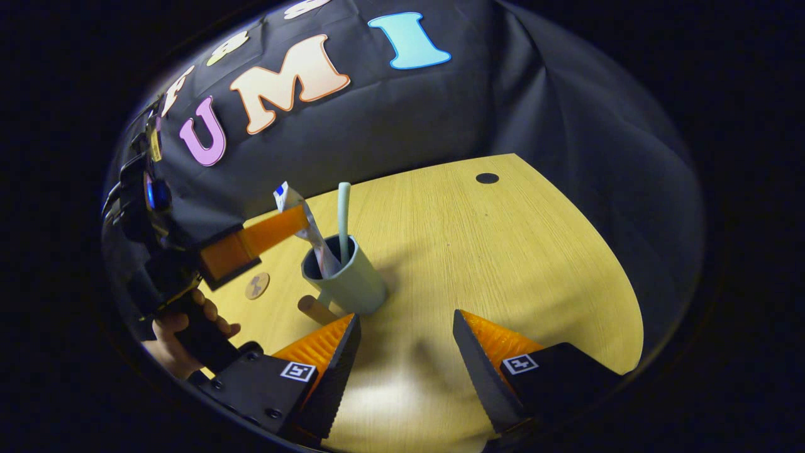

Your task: Put the toothbrush and toothpaste on the desktop into the cup, then pick up the cup and place it on the coaster on the desktop.

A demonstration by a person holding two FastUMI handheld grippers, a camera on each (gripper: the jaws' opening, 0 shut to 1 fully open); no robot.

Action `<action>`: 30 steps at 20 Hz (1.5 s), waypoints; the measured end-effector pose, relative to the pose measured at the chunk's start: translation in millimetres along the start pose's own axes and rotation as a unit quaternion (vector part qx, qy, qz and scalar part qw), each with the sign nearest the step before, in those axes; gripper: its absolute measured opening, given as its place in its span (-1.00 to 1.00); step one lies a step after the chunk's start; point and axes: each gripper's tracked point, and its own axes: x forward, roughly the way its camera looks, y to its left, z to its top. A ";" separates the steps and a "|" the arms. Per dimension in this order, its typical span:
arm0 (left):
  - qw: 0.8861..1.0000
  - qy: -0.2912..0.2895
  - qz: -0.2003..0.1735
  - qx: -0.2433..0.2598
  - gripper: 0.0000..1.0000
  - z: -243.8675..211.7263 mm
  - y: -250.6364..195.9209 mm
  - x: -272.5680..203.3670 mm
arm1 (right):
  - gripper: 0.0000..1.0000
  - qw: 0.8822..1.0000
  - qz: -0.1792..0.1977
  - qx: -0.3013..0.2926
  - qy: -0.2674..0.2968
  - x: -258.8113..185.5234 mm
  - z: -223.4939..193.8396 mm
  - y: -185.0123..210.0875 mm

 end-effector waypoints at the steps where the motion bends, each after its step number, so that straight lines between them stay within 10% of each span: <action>1: 1.000 0.007 0.004 0.001 -0.04 -3.6 1.9 -7.0 | 0.83 1.000 0.004 0.000 -0.002 0.6 1.8 3.0; 6: 1.000 0.006 0.024 -0.002 0.92 -6.1 13.9 -29.7 | 0.84 1.000 0.026 -0.006 0.001 3.8 6.8 19.0; 16: 0.999 -0.017 0.042 0.026 0.89 15.5 68.5 -121.8 | 0.97 0.997 0.028 -0.036 0.057 12.2 5.7 71.1; 30: 0.989 -0.042 0.141 0.025 0.90 22.5 189.7 -216.3 | 0.97 0.972 -0.064 -0.077 0.211 68.3 -19.7 93.1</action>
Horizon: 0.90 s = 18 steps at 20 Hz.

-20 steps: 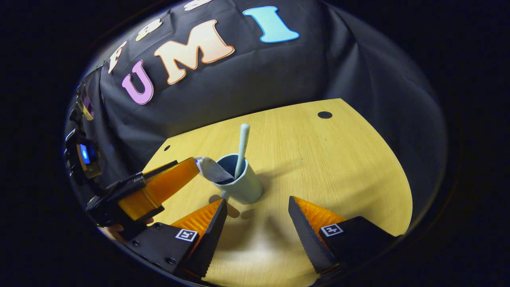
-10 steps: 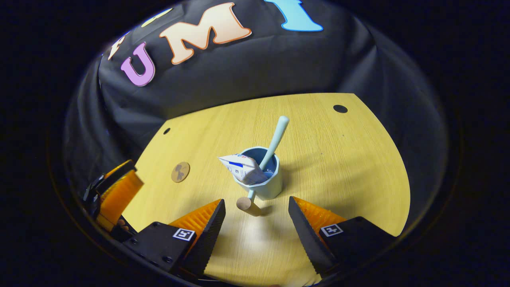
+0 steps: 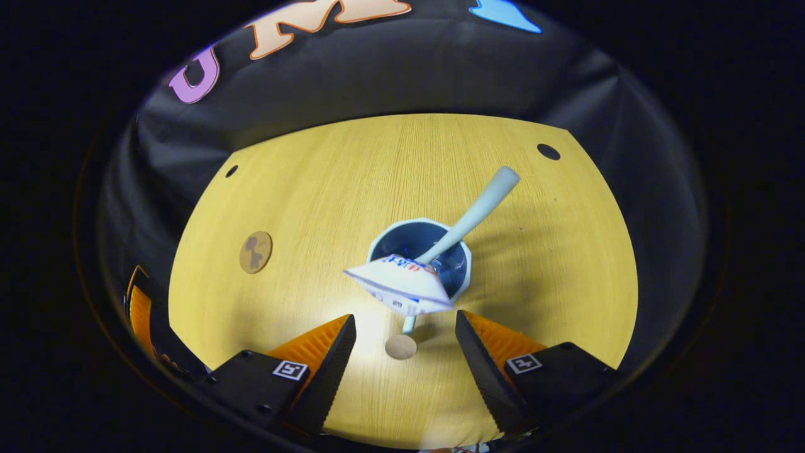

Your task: Put the toothbrush and toothpaste on the desktop into the cup, then pick up the cup and place it on the coaster on the desktop.

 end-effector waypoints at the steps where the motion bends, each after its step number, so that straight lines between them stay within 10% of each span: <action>1: 1.000 0.000 0.008 0.000 0.90 -1.6 9.1 -2.5 | 0.87 1.000 0.001 0.004 0.012 4.0 -0.2 2.3; 9: 0.999 -0.002 0.049 -0.012 0.90 -6.6 52.3 -18.1 | 0.83 0.996 0.007 0.004 0.089 24.8 -18.4 6.8; 13: 0.999 -0.001 0.053 -0.012 0.90 -7.7 57.0 -18.1 | 0.18 0.995 -0.001 0.000 0.101 27.0 -20.8 -1.5; 18: 0.999 0.003 0.051 -0.015 0.90 -8.9 55.7 -14.3 | -0.12 0.994 -0.006 -0.040 0.102 29.3 -22.2 -6.0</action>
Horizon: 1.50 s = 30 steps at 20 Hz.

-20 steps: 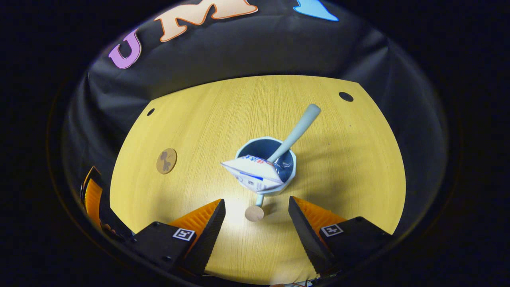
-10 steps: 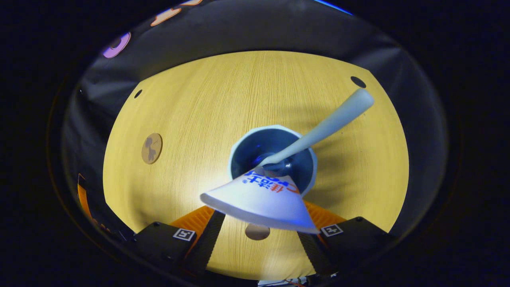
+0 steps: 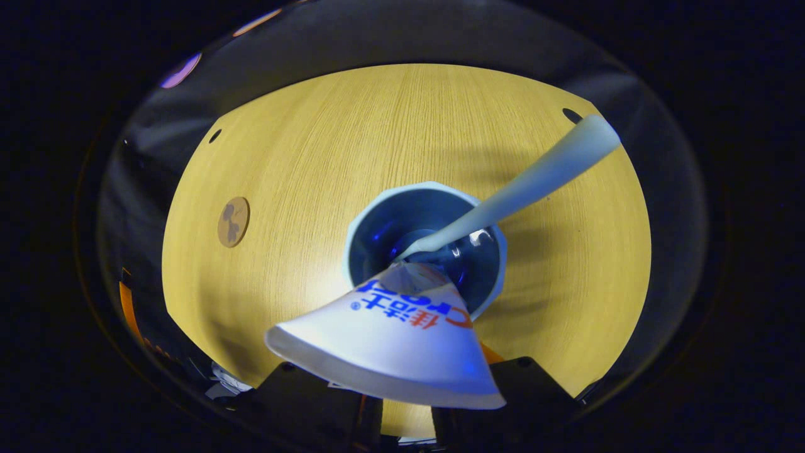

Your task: Put the toothbrush and toothpaste on the desktop into the cup, then pick up the cup and place it on the coaster on the desktop.

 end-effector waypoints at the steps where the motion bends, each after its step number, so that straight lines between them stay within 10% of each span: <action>1: 1.000 -0.001 -0.001 0.000 0.91 1.1 -0.9 0.2 | -0.18 1.000 -0.007 -0.008 0.000 0.2 -1.4 -1.5; 8: 1.000 -0.001 -0.004 0.002 0.92 1.9 -3.0 2.7 | -0.55 0.999 0.000 -0.025 -0.025 -0.3 2.7 -0.1; 30: 0.998 0.000 0.051 -0.026 0.90 -9.6 91.1 -9.4 | -0.57 0.986 0.070 -0.132 -0.067 1.2 13.4 -2.1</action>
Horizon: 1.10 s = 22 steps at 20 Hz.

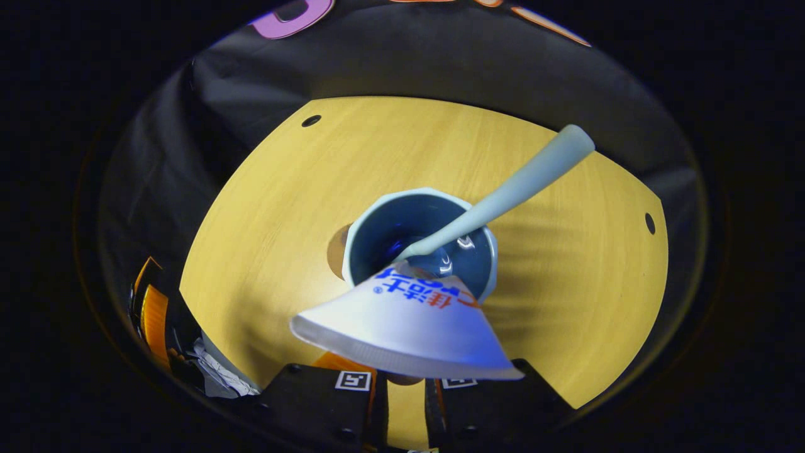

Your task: Put the toothbrush and toothpaste on the desktop into the cup, then pick up the cup and place it on the coaster on the desktop.

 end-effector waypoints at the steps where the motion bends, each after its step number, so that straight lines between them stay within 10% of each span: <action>1: 1.000 0.000 0.005 0.000 0.91 -1.3 6.1 -1.1 | -0.57 1.000 0.000 -0.008 0.002 -0.1 -0.3 -1.7; 22: 1.000 0.008 0.009 -0.010 0.91 -0.9 39.0 15.3 | -0.31 0.996 -0.036 -0.080 -0.028 -31.8 12.3 -24.4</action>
